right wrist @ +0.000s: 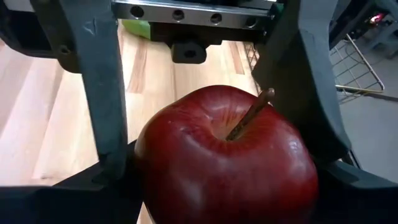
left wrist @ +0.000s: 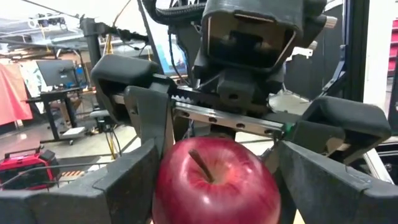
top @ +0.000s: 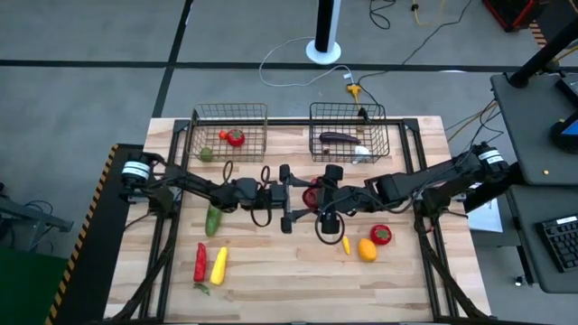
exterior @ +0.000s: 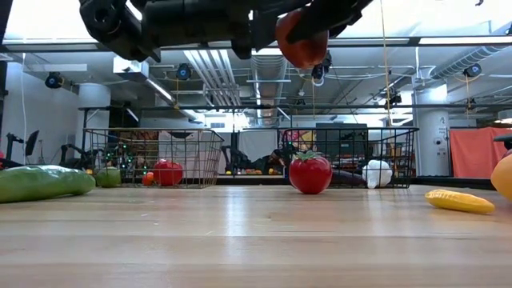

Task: Sort produce into baskets
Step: Put the apple into the left wire basket

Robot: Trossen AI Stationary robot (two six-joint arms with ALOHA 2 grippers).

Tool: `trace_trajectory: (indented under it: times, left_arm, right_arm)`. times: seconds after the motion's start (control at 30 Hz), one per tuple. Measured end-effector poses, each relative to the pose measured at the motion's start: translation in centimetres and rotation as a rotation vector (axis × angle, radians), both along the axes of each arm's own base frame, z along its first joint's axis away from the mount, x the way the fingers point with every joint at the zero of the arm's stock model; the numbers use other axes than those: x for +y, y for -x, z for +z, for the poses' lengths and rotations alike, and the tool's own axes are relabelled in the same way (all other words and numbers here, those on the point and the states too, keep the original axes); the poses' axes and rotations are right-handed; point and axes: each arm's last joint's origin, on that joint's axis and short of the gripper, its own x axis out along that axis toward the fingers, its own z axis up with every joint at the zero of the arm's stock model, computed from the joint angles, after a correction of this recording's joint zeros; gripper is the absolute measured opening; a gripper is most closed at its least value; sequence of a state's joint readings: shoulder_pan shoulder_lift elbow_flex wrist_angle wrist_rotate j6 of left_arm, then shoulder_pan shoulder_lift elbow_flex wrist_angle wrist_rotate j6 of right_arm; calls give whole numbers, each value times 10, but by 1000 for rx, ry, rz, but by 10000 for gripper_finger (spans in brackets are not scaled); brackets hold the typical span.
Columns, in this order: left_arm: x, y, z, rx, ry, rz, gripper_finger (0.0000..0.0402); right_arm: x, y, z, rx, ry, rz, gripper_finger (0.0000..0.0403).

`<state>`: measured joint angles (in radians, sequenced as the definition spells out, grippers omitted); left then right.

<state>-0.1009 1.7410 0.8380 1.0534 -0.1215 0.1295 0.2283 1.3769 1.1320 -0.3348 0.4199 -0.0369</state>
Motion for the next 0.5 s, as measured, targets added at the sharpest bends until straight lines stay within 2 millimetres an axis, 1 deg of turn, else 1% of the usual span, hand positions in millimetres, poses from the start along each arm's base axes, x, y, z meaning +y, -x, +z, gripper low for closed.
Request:
trace_trajectory:
  times: [0.5]
  left_arm:
    - [-1,1,4,-25,3,-4,309]
  right_arm:
    - [0,0,-1,5,2,0,297]
